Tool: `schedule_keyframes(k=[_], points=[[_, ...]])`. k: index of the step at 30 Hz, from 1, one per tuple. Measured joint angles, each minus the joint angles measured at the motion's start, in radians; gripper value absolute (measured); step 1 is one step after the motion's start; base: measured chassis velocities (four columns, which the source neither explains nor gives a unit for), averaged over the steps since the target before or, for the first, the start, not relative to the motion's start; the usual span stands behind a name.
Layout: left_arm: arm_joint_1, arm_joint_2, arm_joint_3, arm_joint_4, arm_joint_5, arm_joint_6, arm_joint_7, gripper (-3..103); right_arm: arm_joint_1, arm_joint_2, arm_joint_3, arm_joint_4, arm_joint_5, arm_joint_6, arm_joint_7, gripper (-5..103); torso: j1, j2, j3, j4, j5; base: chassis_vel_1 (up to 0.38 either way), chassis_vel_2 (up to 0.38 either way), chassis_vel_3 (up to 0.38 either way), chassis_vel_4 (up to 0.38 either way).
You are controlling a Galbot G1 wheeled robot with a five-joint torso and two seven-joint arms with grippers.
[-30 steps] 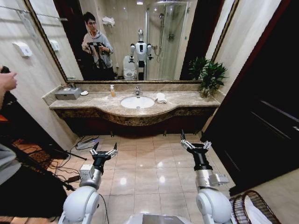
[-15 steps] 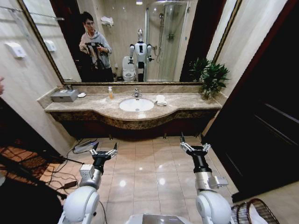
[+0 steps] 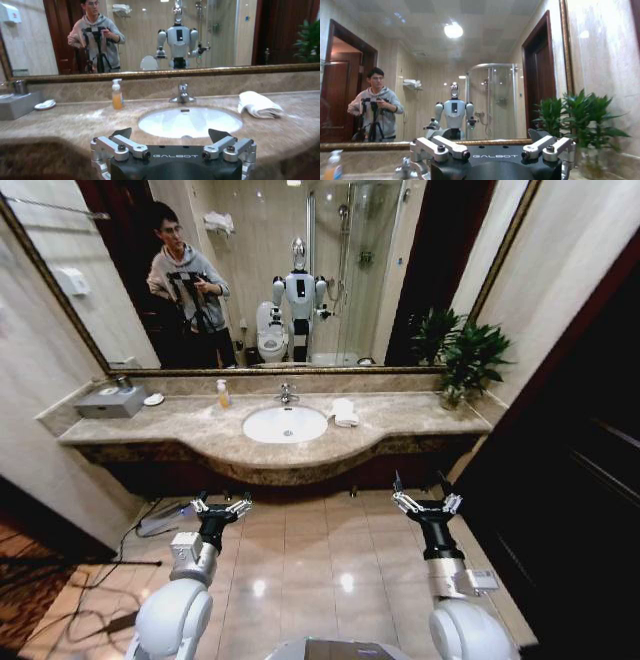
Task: Pick up the towel from the sink counter and wipe the mirror surface.
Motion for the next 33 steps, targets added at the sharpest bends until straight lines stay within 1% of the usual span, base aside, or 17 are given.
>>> schedule_keyframes(k=[1, 2, 3, 5, 6, 7, 8, 9, 10, 12, 14, 17, 19, 23, 25, 28, 33], points=[[0.0, 0.0, 0.0, 0.0, 0.0, 0.0, 0.0, 100, 0.0, 0.0, 0.0, 0.0, 0.0, 0.0, 0.0, 100, 0.0, 0.0, 0.0, 0.0, 0.0, -0.37, 0.392, 0.367, -0.368], [0.0, 0.0, 0.0, 0.0, 0.0, 0.0, 0.0, 100, 0.006, -0.002, -0.002, -0.006, 0.008, 0.0, 0.003, 100, 0.0, 0.0, 0.0, -0.0003, -0.0011, -0.37, 0.367, 0.386, -0.368], [-0.001, 0.0, 0.0, 0.0, 0.0, 0.0, 0.0, 100, 0.023, -0.01, -0.011, -0.02, 0.02, 0.001, 0.013, 100, 0.0, 0.0, 0.0, -0.0011, -0.0012, -0.387, 0.353, 0.364, -0.341], [0.0, 0.0, 0.0, 0.0, 0.0, 0.0, 0.0, 100, 0.038, -0.018, -0.019, -0.029, 0.03, 0.0, 0.024, 100, 0.0, 0.0, 0.0, -0.0006, -0.0012, -0.377, 0.353, 0.364, -0.386], [0.0, 0.0, 0.0, 0.0, 0.0, 0.0, 0.0, 100, 0.054, -0.027, -0.029, -0.038, 0.041, -0.005, 0.036, 100, 0.0, 0.0, 0.0, -0.0004, -0.0003, -0.343, 0.382, 0.357, -0.386], [0.0, 0.0, 0.0, 0.0, 0.0, 0.0, 0.0, 100, 0.069, -0.037, -0.041, -0.046, 0.054, -0.014, 0.043, 100, 0.0, 0.0, 0.0, -0.0001, -0.0009, -0.343, 0.343, 0.366, -0.336], [0.0, 0.0, 0.0, 0.0, 0.0, 0.0, 0.0, 100, 0.069, -0.037, -0.041, -0.046, 0.054, -0.014, 0.043, 100, 0.0, 0.0, 0.0, -0.0001, -0.0009, -0.343, 0.343, 0.366, -0.336], [-0.001, 0.0, 0.0, 0.0, 0.0, 0.0, 0.0, 100, 0.084, -0.046, -0.05, -0.055, 0.062, -0.022, 0.047, 100, 0.0, 0.0, 0.0, -0.001, -0.0015, -0.332, 0.343, 0.348, -0.323], [0.0, 0.0, 0.0, 0.0, 0.0, 0.0, 0.0, 100, 0.099, -0.057, -0.059, -0.066, 0.072, -0.034, 0.05, 100, 0.0, 0.0, 0.0, -0.0002, -0.0007, -0.316, 0.368, 0.312, -0.321], [0.0, 0.0, 0.0, 0.0, 0.0, 0.0, 0.0, 100, 0.111, -0.064, -0.063, -0.078, 0.08, -0.039, 0.051, 100, 0.0, 0.0, 0.0, -0.0002, -0.0005, -0.298, 0.341, 0.312, -0.321], [0.0, 0.0, 0.0, 0.0, 0.0, 0.0, 0.0, 100, 0.14, -0.077, -0.069, -0.104, 0.093, -0.045, 0.058, 100, 0.0, 0.0, 0.0, -0.0005, -0.0013, -0.262, 0.254, 0.277, -0.26], [0.0, 0.0, 0.0, 0.0, 0.0, 0.0, 0.0, 100, 0.175, -0.091, -0.071, -0.129, 0.114, -0.055, 0.067, 100, 0.001, 0.0, 0.0, -0.0003, -0.0004, -0.216, 0.18, 0.159, -0.099], [0.0, 0.0, 0.0, 0.0, 0.0, 0.0, 0.0, 100, 0.206, -0.104, -0.071, -0.15, 0.138, -0.056, 0.072, 100, 0.001, 0.0, 0.0, -0.001, -0.0012, -0.128, 0.105, 0.021, -0.033], [0.0, 0.0, 0.0, 0.0, 0.0, 0.0, 0.0, 100, 0.239, -0.129, -0.066, -0.162, 0.179, -0.061, 0.072, 100, -0.001, 0.0, 0.0, -0.0011, -0.0009, -0.028, 0.037, -0.038, -0.012], [0.0, 0.0, 0.0, 0.0, 0.0, 0.0, 0.0, 100, 0.245, -0.136, -0.065, -0.163, 0.183, -0.065, 0.072, 100, -0.001, 0.0, 0.0, -0.0005, -0.0014, 0.076, -0.011, -0.069, -0.009], [0.0, 0.0, 0.0, 0.0, 0.0, 0.0, 0.0, 100, 0.261, -0.145, -0.068, -0.168, 0.188, -0.072, 0.071, 100, -0.002, 0.001, -0.001, 0.0, -0.0009, 0.101, -0.047, -0.058, 0.049], [0.0, 0.0, 0.0, 0.0, 0.0, 0.0, 0.0, 100, 0.28, -0.151, -0.076, -0.177, 0.192, -0.082, 0.073, 100, -0.001, 0.001, 0.0, -0.0008, -0.0009, 0.022, -0.007, -0.032, -0.004]])
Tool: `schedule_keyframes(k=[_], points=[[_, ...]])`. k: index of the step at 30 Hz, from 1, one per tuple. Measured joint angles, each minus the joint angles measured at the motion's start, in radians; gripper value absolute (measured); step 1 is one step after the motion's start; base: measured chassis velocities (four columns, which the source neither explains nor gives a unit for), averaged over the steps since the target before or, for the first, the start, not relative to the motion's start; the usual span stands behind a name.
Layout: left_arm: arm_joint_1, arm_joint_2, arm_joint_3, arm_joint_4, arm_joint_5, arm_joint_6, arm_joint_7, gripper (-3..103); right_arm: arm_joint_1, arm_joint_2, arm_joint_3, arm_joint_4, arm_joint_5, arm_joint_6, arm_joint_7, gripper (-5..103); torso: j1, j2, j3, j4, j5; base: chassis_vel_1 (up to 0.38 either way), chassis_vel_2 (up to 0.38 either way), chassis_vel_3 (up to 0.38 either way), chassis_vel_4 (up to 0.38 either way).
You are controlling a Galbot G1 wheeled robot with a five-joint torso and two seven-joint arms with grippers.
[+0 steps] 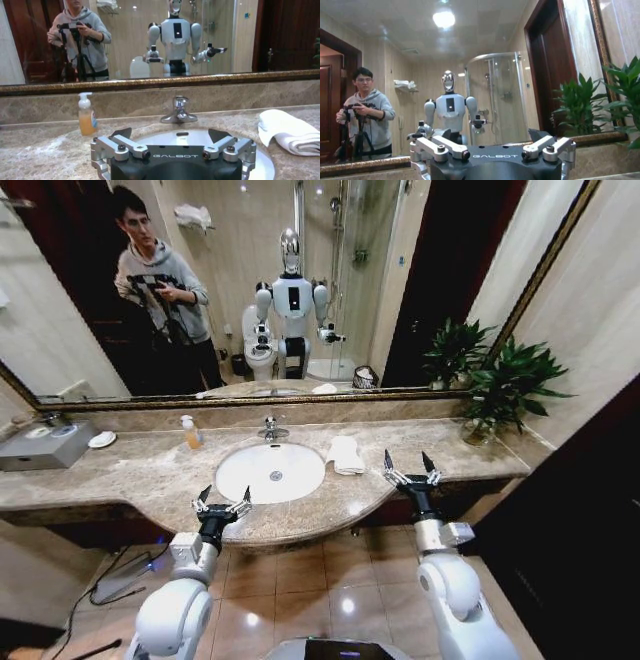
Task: Pick up the towel from the sink counter and wipe the mirror surface.
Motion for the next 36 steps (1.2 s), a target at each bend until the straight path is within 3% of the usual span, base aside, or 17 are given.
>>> schedule_keyframes(k=[17, 33, 36], points=[[0.0, 0.0, 0.0, 0.0, 0.0, 0.0, 0.0, 100, 0.038, -0.025, 0.004, -0.057, 0.027, -0.004, 0.02, 100, 0.0, 0.0, 0.0, 0.0002, -0.0004, 0.117, 0.077, -0.067, -0.115], [0.0, 0.0, 0.0, 0.0, 0.0, 0.0, 0.0, 100, 0.061, -0.043, -0.012, -0.086, 0.01, -0.01, 0.004, 100, 0.0, 0.0, 0.0, 0.0008, 0.0, -0.071, 0.046, 0.074, -0.038], [0.0, 0.0, 0.0, 0.0, 0.0, 0.0, 0.0, 100, 0.071, -0.05, -0.024, -0.093, 0.011, -0.018, 0.005, 100, 0.0, 0.0, 0.0, -0.0002, -0.0002, -0.178, 0.189, 0.131, -0.174]])
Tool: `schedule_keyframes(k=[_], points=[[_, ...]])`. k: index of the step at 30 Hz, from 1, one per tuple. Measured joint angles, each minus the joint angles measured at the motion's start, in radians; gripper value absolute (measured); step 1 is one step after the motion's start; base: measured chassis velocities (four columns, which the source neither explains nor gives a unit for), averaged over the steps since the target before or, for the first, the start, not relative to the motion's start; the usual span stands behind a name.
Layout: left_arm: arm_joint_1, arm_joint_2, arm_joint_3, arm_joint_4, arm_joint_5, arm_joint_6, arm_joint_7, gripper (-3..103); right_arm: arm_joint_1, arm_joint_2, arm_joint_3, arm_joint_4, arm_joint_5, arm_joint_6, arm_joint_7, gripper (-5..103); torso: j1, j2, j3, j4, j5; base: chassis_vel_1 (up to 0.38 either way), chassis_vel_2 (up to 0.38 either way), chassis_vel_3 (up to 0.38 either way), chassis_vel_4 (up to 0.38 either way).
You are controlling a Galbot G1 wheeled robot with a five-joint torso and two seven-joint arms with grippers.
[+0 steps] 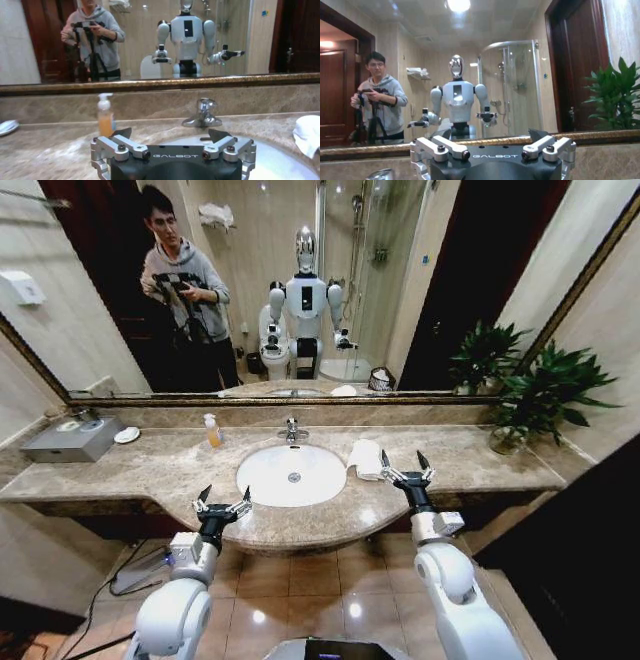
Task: Pick up the towel from the sink counter and wipe the mirror surface.
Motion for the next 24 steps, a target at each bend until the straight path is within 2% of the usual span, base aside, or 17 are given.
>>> schedule_keyframes(k=[6, 7, 9, 10, 11, 12, 14, 15, 19, 20, 22, 24], points=[[0.0, 0.0, 0.0, 0.0, 0.0, 0.0, 0.0, 100, 0.019, -0.016, -0.031, -0.007, 0.005, -0.043, 0.022, 100, 0.001, -0.001, 0.0, 0.0001, -0.0002, -0.207, 0.212, 0.194, -0.178], [0.0, 0.0, 0.0, 0.0, 0.0, 0.0, 0.0, 100, 0.026, -0.02, -0.043, -0.005, 0.015, -0.062, 0.039, 100, 0.002, -0.001, 0.001, 0.001, -0.0004, -0.184, 0.171, 0.218, -0.125], [0.0, 0.0, 0.0, 0.0, 0.0, 0.0, 0.0, 100, 0.04, -0.039, -0.075, 0.006, 0.044, -0.129, 0.08, 100, 0.002, -0.001, 0.001, 0.001, 0.0004, -0.113, 0.127, 0.096, -0.064], [0.0, 0.0, 0.0, 0.0, 0.0, 0.0, 0.0, 100, 0.05, -0.055, -0.094, 0.013, 0.06, -0.176, 0.103, 100, 0.002, -0.001, 0.001, 0.0003, -0.0001, -0.089, 0.084, 0.008, -0.014], [0.0, 0.0, 0.0, 0.0, 0.0, 0.0, 0.0, 100, 0.05, -0.055, -0.094, 0.013, 0.06, -0.176, 0.103, 100, 0.002, -0.001, 0.001, 0.0003, -0.0001, -0.089, 0.084, 0.008, -0.014], [0.0, 0.0, 0.0, 0.0, 0.0, 0.0, 0.0, 100, 0.058, -0.07, -0.11, 0.017, 0.077, -0.211, 0.122, 100, 0.001, -0.001, 0.001, -0.0004, -0.0003, 0.0, 0.0, 0.0, 0.0], [0.0, 0.0, 0.0, 0.0, 0.0, 0.0, 0.0, 100, 0.097, -0.134, -0.168, 0.017, 0.172, -0.322, 0.186, 100, 0.0, 0.0, 0.0, 0.0002, 0.0001, 0.01, -0.012, -0.036, 0.005], [0.0, 0.0, 0.0, 0.0, 0.0, 0.0, 0.0, 100, 0.097, -0.134, -0.168, 0.017, 0.172, -0.322, 0.186, 100, 0.0, 0.0, 0.0, 0.0002, 0.0001, 0.02, -0.024, -0.071, 0.011], [0.0, 0.0, 0.0, 0.0, 0.0, 0.0, 0.0, 100, 0.2, -0.257, -0.272, -0.03, 0.35, -0.433, 0.285, 100, -0.001, 0.0, 0.0, 0.0007, 0.0004, 0.085, -0.029, -0.062, 0.047], [0.0, 0.0, 0.0, 0.0, 0.0, 0.0, 0.0, 100, 0.2, -0.257, -0.272, -0.03, 0.35, -0.433, 0.285, 100, -0.001, 0.0, 0.0, 0.0007, 0.0004, 0.085, -0.033, -0.068, 0.054], [0.0, 0.0, 0.0, 0.0, 0.0, 0.0, 0.0, 100, 0.298, -0.331, -0.354, -0.079, 0.467, -0.476, 0.354, 100, -0.001, 0.0, 0.0, 0.0007, 0.0, 0.029, -0.017, -0.005, 0.011], [0.0, 0.0, 0.0, 0.0, 0.0, 0.0, 0.0, 100, 0.337, -0.35, -0.387, -0.104, 0.502, -0.487, 0.377, 100, 0.0, 0.0, 0.0, 0.0004, 0.0002, 0.0, 0.0, 0.0, 0.0]])
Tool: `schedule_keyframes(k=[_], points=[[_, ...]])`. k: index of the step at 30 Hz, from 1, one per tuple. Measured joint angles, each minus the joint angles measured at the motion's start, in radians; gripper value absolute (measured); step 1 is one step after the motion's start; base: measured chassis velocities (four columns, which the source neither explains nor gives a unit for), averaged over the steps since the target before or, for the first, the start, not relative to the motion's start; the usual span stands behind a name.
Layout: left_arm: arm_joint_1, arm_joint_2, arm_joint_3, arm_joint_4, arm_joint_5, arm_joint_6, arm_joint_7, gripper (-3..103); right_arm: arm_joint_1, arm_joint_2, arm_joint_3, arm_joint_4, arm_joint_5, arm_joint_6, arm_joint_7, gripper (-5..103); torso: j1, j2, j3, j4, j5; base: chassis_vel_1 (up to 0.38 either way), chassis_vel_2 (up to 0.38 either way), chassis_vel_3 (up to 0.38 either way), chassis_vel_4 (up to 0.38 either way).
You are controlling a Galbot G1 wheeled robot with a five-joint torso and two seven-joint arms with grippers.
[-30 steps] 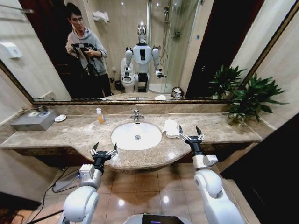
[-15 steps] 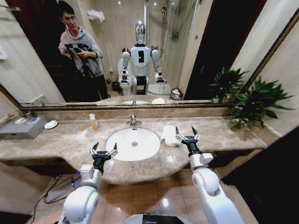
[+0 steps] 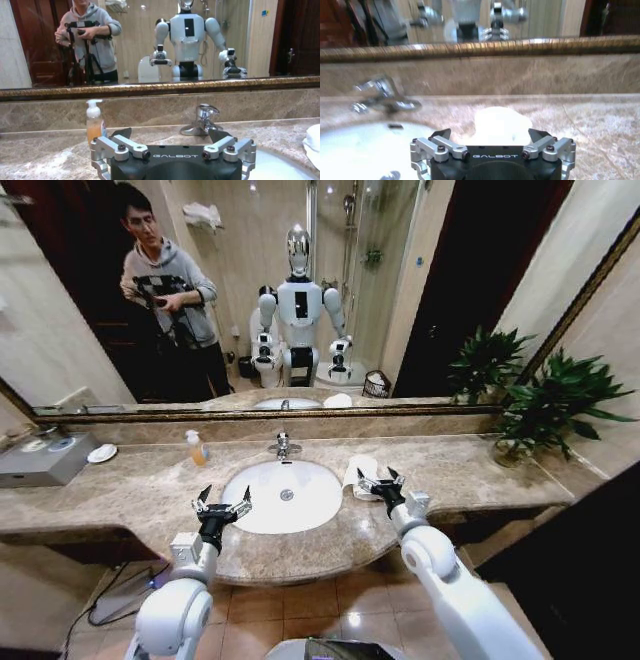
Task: Pick up the towel from the sink counter and wipe the mirror surface.
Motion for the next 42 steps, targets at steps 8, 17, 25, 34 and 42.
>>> schedule_keyframes(k=[8, 17, 25, 34, 42], points=[[0.0, 0.0, 0.0, 0.0, 0.0, 0.0, 0.0, 100, 0.213, -0.043, -0.188, -0.149, 0.127, -0.03, 0.069, 100, 0.001, 0.0, 0.0, 0.0001, 0.0, 0.0, 0.0, 0.0, 0.0], [0.0, 0.0, 0.0, 0.0, 0.0, 0.0, 0.0, 100, 0.309, -0.01, -0.267, -0.257, 0.13, -0.029, 0.068, 83, 0.0, 0.0, 0.0, 0.0002, -0.0003, 0.0, 0.0, 0.0, 0.0], [0.0, 0.0, 0.0, 0.0, 0.0, 0.0, 0.0, 100, 0.289, -0.008, -0.276, -0.269, 0.142, -0.034, 0.068, 50, 0.0, 0.0, 0.0, -0.0001, -0.0002, 0.0, 0.0, 0.0, 0.0], [0.0, 0.0, 0.0, 0.0, 0.0, 0.0, 0.0, 100, 0.27, -0.004, -0.258, -0.262, 0.131, -0.029, 0.06, 19, 0.0, 0.0, 0.0, 0.0001, -0.0001, 0.0, 0.0, 0.0, 0.0], [0.0, 0.0, 0.0, 0.0, 0.0, 0.0, 0.0, 100, 0.214, -0.023, -0.166, -0.165, 0.145, -0.013, 0.064, 14, 0.0, 0.0, 0.0, 0.0002, 0.0, 0.0, 0.0, 0.0, 0.0]])
